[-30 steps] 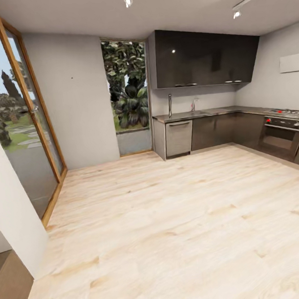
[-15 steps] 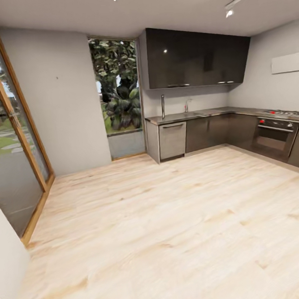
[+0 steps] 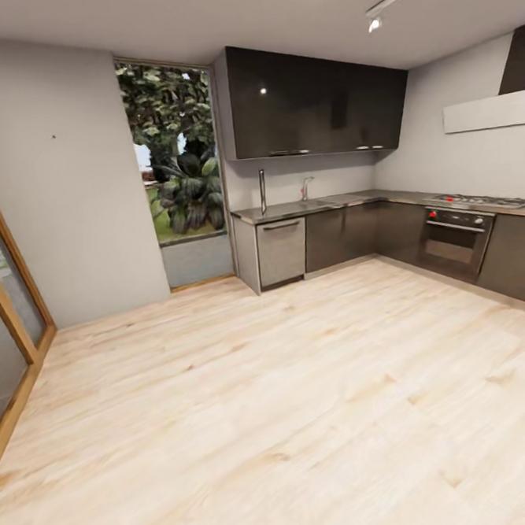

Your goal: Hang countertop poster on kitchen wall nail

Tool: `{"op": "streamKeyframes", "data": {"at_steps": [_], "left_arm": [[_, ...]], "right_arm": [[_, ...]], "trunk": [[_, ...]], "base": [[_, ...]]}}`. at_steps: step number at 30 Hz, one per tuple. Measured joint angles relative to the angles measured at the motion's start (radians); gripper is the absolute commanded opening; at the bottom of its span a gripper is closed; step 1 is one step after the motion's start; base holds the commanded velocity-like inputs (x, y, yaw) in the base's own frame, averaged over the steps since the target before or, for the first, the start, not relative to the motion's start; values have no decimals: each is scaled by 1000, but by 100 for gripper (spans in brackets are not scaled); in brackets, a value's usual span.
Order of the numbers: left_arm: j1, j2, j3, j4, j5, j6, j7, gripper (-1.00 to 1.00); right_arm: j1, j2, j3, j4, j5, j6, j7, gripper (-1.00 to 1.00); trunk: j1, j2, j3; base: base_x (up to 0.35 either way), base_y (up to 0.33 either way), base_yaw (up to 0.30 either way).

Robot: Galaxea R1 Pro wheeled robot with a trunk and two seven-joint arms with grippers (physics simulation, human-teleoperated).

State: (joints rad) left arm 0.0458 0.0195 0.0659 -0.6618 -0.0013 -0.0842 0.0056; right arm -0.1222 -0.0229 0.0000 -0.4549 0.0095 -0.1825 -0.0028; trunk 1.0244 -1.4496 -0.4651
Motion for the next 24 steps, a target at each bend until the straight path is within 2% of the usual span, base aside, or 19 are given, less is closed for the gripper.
{"op": "streamKeyframes", "data": {"at_steps": [8, 24], "left_arm": [[0, -1, 19, 0, 0, 0, -2, 100], [0, -1, 23, 0, 0, 0, -3, 100]], "right_arm": [[0, 0, 0, 0, 0, 0, 0, 100], [0, 0, 0, 0, 0, 0, 0, 100]], "trunk": [[0, 0, 0], [0, 0, 0]], "base": [[335, 0, -7], [335, 0, 0]]}}
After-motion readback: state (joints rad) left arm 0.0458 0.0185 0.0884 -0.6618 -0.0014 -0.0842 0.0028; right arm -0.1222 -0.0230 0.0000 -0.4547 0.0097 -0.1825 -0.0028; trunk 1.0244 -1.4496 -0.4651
